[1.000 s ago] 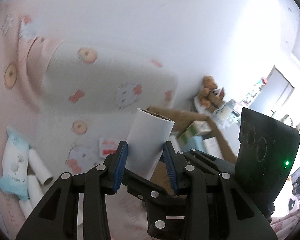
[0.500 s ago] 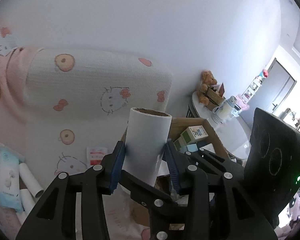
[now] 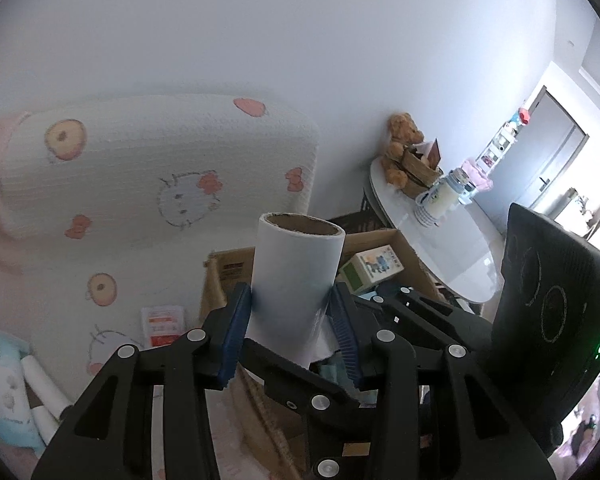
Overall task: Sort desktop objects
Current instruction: 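Lift the held roll with both tools and carry it toward the box, then lower the held roll with both tools into the cardboard box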
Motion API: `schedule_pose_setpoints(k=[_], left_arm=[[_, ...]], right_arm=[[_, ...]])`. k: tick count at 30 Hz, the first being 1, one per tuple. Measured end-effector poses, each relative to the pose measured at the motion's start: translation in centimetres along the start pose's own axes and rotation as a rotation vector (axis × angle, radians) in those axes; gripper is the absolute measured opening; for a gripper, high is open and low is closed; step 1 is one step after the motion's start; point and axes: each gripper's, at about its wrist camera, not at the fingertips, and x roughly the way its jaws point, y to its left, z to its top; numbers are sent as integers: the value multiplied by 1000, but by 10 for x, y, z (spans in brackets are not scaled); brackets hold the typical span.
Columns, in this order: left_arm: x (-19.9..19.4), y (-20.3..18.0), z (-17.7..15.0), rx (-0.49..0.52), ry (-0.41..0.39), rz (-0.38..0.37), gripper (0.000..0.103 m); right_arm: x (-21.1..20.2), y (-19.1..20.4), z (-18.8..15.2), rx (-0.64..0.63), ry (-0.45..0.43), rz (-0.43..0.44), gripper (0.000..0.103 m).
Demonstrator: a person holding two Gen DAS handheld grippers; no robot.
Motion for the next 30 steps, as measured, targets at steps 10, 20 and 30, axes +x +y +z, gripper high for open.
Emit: schedule_pose_setpoints(k=[10, 20, 30], left_arm=[[62, -17, -1, -11, 153, -20, 45], [116, -10, -8, -103, 327, -64, 45], [159, 2, -15, -228, 454, -78, 45]], right_arm=[[14, -49, -9, 31, 116, -36, 55], [39, -85, -25, 61, 285, -57, 55], [63, -114, -36, 147, 434, -4, 55]])
